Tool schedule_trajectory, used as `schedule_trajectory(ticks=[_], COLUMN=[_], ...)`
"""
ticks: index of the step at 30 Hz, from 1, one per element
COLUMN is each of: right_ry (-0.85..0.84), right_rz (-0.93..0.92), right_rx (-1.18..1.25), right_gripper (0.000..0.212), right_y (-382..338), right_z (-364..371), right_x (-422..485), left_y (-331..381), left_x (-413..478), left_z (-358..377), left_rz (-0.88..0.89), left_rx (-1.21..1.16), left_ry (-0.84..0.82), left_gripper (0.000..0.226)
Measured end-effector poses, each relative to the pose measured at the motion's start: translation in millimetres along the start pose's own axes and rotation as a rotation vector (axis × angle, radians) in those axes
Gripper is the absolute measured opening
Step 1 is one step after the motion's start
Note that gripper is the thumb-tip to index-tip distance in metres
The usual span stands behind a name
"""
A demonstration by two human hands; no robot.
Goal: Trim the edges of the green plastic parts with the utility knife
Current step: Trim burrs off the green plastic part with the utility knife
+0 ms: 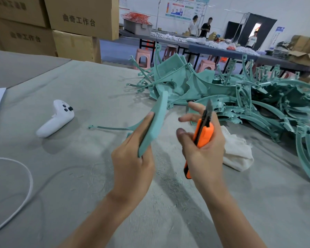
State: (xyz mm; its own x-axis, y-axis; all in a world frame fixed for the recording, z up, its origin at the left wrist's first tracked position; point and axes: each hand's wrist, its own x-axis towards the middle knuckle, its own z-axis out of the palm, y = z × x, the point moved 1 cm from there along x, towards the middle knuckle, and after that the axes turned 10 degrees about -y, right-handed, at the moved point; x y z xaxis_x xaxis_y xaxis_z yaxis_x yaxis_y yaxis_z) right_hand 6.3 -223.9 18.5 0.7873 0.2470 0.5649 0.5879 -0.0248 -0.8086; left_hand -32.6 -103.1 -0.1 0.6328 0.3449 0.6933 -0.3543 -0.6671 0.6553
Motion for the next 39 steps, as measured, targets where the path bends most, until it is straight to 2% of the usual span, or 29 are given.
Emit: schedule_trajectory(ticks=[2, 4, 6, 11, 15, 20, 24, 27, 31, 39], right_ry=[-0.078, -0.151, -0.2, -0.203, -0.157, -0.128, -0.101, -0.108, -0.14, -0.147], right_rz=[-0.034, -0.038, -0.071, -0.083, -0.086, -0.077, -0.044, -0.035, -0.098, -0.168], right_rx=[-0.099, -0.139, -0.166, -0.233, -0.22, -0.183, -0.123, -0.107, -0.136, -0.151], right_gripper=[0.019, 0.049, 0.063, 0.05, 0.056, 0.06, 0.047, 0.046, 0.058, 0.048], right_y=[-3.9, -5.1, -6.4, -7.6, -5.7, -4.5, -1.0, -0.8, -1.9, -4.1], right_z=[6.3, 15.2, 23.1, 30.7, 30.2, 30.5, 27.6, 26.4, 28.3, 31.1], right_x=[-2.8, -9.6, -14.9, -18.8, -17.1, -16.8, -14.9, -15.0, -18.1, -20.3], left_y=[-1.3, -2.3, -4.3, -4.8, -2.4, 5.3, 9.1, 8.7, 4.8, 1.4], left_x=[1.3, 0.7, -1.6, -3.6, -5.8, -6.9, -8.8, -9.7, -11.9, -14.1], left_z=[-0.6, -1.2, -0.9, 0.8, 2.2, 3.0, 3.9, 4.2, 7.4, 6.5], left_rz=[-0.051, -0.065, -0.052, -0.093, -0.095, -0.064, -0.039, -0.035, -0.092, -0.16], left_rx=[-0.021, -0.015, -0.009, -0.135, -0.105, -0.095, -0.083, -0.059, -0.091, -0.185], left_ry=[0.033, 0.018, -0.017, -0.037, -0.003, 0.021, 0.019, 0.03, 0.046, -0.004], left_gripper=[0.033, 0.026, 0.021, 0.027, 0.019, 0.03, 0.035, 0.033, 0.012, 0.015])
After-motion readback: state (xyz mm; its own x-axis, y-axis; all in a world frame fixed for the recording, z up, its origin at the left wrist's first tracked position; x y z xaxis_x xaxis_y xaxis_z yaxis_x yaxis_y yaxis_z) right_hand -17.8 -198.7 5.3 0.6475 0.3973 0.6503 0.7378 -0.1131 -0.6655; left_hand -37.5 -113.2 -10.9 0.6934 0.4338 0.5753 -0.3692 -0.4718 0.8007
